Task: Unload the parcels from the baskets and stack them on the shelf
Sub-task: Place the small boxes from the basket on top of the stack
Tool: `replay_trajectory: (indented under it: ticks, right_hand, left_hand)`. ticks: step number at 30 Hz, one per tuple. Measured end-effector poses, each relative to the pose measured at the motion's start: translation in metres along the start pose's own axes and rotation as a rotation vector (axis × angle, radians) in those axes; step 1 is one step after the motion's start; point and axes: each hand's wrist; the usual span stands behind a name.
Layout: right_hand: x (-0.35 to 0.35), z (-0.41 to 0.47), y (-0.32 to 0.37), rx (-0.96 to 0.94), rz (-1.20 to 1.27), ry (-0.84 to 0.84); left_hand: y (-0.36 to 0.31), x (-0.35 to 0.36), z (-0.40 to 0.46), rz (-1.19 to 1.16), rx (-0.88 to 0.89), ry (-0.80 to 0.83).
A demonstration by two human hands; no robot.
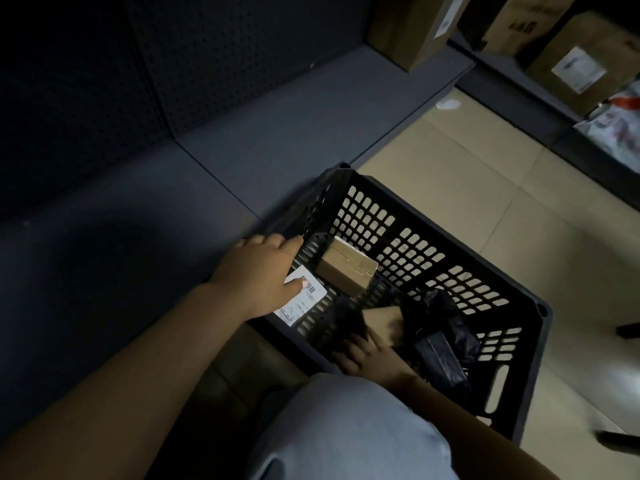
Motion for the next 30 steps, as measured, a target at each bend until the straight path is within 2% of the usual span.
replay_trajectory:
  ticks: [5,10,20,24,30]
  right_hand:
    - [-0.002,-0.025,-0.026,0.252,0.395,-0.204]
    - [-0.001,-0.041,-0.041,0.372,0.645,-0.226]
    - [0.008,-0.034,-0.032,0.411,0.672,-0.363]
    - [0.008,-0.023,-0.034,0.399,0.630,-0.358]
    - [0.013,-0.016,-0.048,0.409,0.647,-0.423]
  left_hand:
    - [-0.005,0.004,0.002,-0.021,0.010,0.041]
    - [-0.013,0.010,0.000,-0.047,0.004,0.123]
    - [-0.014,0.040,0.012,-0.114,-0.013,0.256]
    - [-0.009,0.080,0.046,-0.079,-0.052,0.398]
    - [-0.010,0.136,0.095,-0.040,-0.233,0.641]
Point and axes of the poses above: each hand's wrist, its own z-axis towards the middle knuckle, its own x-axis out of the palm, y = z × x, and after that the axes turned 13 degrees about x, right-handed
